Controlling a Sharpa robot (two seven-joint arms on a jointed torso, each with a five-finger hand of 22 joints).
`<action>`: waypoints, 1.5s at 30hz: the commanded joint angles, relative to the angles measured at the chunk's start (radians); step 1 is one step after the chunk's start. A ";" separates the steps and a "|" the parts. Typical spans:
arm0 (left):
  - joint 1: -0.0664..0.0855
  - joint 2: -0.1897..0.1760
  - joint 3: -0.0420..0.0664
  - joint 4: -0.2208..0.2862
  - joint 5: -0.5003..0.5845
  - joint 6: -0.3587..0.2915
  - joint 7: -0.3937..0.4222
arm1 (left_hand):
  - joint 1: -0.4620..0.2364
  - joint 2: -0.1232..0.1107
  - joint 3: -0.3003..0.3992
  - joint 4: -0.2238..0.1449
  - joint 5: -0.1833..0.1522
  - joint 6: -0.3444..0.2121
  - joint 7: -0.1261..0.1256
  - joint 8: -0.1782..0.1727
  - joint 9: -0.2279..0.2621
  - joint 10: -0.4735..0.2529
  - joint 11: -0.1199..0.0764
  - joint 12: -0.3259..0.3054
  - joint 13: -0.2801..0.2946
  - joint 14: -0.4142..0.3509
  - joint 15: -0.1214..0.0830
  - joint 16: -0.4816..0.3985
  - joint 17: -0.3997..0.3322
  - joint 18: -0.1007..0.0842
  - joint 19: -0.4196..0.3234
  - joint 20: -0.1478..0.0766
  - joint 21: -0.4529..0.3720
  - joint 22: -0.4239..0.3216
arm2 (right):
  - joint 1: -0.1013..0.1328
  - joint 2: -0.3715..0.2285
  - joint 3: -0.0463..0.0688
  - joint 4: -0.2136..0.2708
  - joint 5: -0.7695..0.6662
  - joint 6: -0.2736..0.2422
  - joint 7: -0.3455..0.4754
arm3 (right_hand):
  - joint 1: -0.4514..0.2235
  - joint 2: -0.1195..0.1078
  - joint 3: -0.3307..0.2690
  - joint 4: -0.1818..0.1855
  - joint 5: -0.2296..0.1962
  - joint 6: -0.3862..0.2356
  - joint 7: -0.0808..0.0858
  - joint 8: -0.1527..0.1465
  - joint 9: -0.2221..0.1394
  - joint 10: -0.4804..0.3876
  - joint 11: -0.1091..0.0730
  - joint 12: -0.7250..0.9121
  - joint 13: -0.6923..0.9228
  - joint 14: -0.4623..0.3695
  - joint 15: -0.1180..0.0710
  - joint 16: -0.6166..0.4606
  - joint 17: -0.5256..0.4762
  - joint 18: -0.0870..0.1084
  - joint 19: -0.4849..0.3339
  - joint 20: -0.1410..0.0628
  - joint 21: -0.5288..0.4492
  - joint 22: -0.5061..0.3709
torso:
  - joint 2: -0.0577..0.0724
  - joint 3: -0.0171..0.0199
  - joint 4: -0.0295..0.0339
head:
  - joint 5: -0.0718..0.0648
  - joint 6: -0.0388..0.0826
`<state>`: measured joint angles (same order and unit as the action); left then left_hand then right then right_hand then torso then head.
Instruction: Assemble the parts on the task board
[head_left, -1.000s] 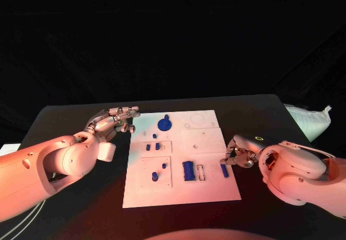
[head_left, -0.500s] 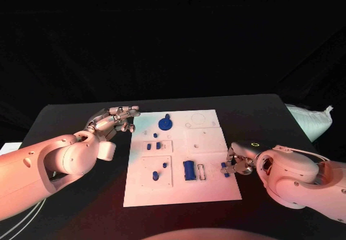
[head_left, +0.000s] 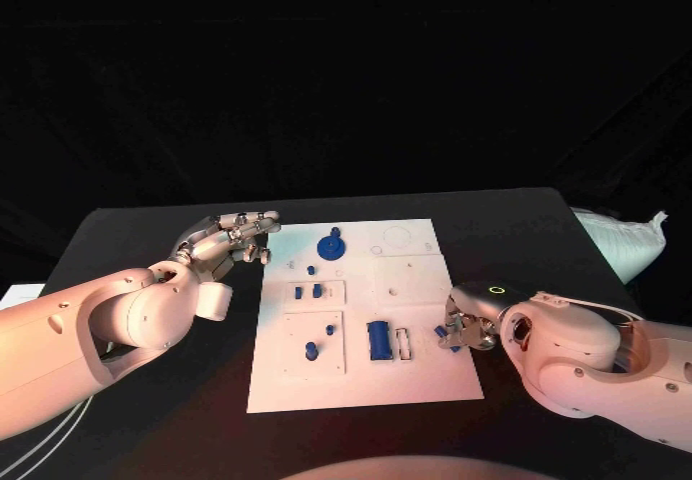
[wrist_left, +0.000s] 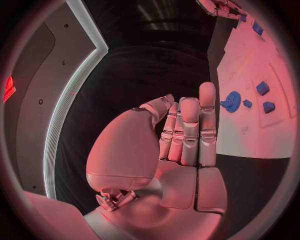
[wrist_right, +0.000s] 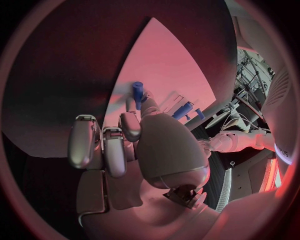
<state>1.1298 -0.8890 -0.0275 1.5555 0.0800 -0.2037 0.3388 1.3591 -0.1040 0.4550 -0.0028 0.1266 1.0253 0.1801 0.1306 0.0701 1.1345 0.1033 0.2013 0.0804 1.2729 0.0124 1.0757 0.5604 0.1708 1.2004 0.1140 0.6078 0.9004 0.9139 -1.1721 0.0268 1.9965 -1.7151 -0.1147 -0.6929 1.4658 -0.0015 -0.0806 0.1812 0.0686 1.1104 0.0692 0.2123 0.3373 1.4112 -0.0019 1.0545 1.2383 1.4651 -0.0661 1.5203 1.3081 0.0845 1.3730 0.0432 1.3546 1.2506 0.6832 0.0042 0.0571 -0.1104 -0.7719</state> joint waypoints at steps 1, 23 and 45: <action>0.000 0.001 0.001 0.001 -0.003 0.018 0.007 | 0.002 -0.002 -0.005 -0.002 0.003 -0.009 0.000 0.005 -0.001 -0.006 0.000 0.004 -0.001 -0.007 0.004 -0.004 -0.001 0.011 0.003 0.002 -0.005 -0.001 | -0.017 0.012 -0.007 -0.009 -0.082 0.065 -0.037 | 0.079 0.026 0.027 -0.019 -0.010 0.008 -0.004 -0.011 -0.005 0.002 -0.012 0.003 0.003 0.087 -0.010 0.005 0.169 -0.011 0.003 -0.005 0.000 0.002 | 0.000 0.0000 0.0003 | 0.000 0.000; 0.000 0.002 0.001 0.000 -0.003 0.019 0.006 | 0.002 -0.002 -0.005 -0.002 0.003 -0.009 0.000 0.005 -0.001 -0.006 0.000 0.004 -0.001 -0.007 0.004 -0.004 -0.001 0.011 0.003 0.002 -0.005 -0.001 | -0.031 0.034 -0.007 0.004 -0.026 -0.056 -0.024 | 0.039 0.007 0.188 -0.040 0.119 0.017 -0.002 -0.046 -0.009 0.018 -0.010 0.026 0.027 0.089 -0.008 0.011 0.182 -0.015 0.015 -0.004 0.012 0.023 | -0.001 0.0003 0.0002 | 0.004 -0.001; -0.002 0.003 0.001 0.000 -0.003 0.016 0.006 | 0.002 -0.002 -0.005 -0.002 0.003 -0.009 0.000 0.005 -0.001 -0.006 0.000 0.004 -0.001 -0.007 0.004 -0.004 -0.001 0.011 0.003 0.002 -0.005 -0.001 | -0.026 0.023 -0.003 0.051 0.315 -0.234 0.037 | -0.094 -0.050 0.326 0.026 0.155 0.022 -0.001 -0.068 0.000 0.038 -0.008 0.078 0.071 0.092 -0.006 0.018 0.197 -0.016 0.021 -0.003 0.019 0.035 | 0.000 -0.0004 0.0002 | 0.010 -0.004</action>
<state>1.1282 -0.8879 -0.0275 1.5536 0.0794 -0.2030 0.3388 1.3591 -0.1040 0.4550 -0.0027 0.1266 1.0253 0.1801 0.1307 0.0701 1.1345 0.1033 0.2013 0.0804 1.2730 0.0126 1.0757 0.5606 0.1708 1.2004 0.1140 0.6077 0.9005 0.8882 -1.1515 0.0242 2.0464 -1.4585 -0.3286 -0.6695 1.3808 -0.0526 0.2450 0.2042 0.2280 1.1195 0.0773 0.1482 0.3321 1.4229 0.0084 1.1077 1.1419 1.4667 -0.0713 1.5337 1.3076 0.0844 1.3878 0.0432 1.3711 1.2853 0.6830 0.0041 0.0576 -0.1016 -0.7749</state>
